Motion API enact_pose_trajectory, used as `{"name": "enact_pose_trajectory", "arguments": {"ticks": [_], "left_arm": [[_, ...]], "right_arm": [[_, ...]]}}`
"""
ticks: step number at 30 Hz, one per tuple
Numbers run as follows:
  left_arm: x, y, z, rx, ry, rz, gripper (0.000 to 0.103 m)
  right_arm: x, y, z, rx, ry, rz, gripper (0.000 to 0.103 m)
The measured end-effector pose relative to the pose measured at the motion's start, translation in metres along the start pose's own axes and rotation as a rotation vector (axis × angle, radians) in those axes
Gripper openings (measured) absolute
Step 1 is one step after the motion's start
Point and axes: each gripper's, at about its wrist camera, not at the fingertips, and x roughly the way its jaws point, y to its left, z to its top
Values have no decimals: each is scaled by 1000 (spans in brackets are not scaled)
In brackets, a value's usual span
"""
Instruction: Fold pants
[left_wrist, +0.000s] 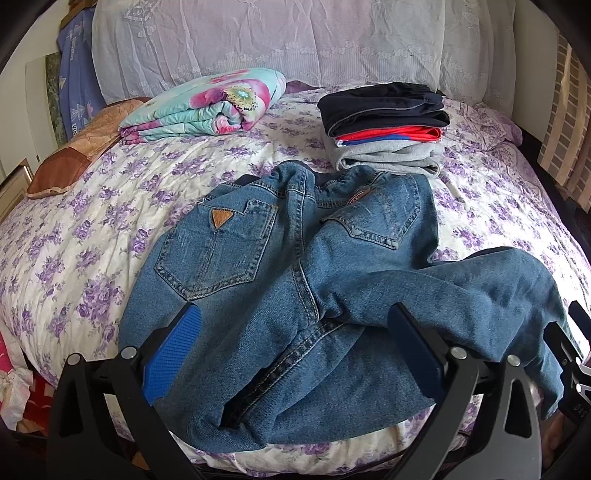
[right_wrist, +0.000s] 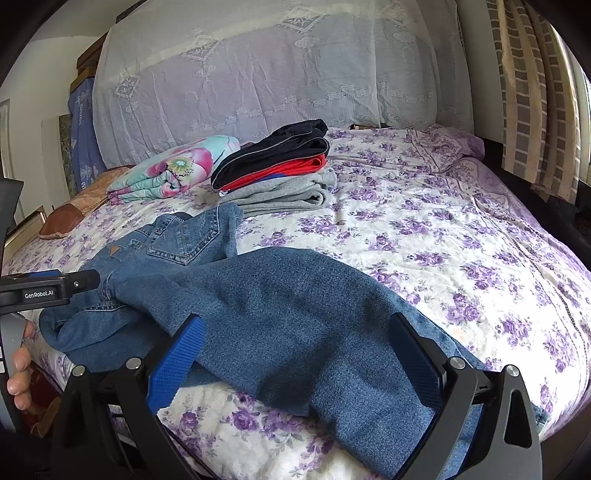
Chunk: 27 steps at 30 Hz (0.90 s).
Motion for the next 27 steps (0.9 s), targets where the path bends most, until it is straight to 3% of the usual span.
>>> {"name": "enact_pose_trajectory", "arguments": {"ticks": [15,20,22,23,25,27], "left_arm": [[0,20,9,1,-5,9,98],[5,82,51,-46,-6,-19,98],[34,107,72,-66,54,-29,98],[62,118,82,-66,129,-43,98],[109,130,90,-81,249,-80,98],[153,137,91,-104,361,-68,98]], "right_arm": [[8,8,7,-21,30,4,99],[32,7,58,-23,94,153,100],[59,15,91,-26,166,262,100],[74,21,105,-30,184,288,100],[112,40,128,-74,226,302,100],[156,57,140,-94,296,267,100]]}}
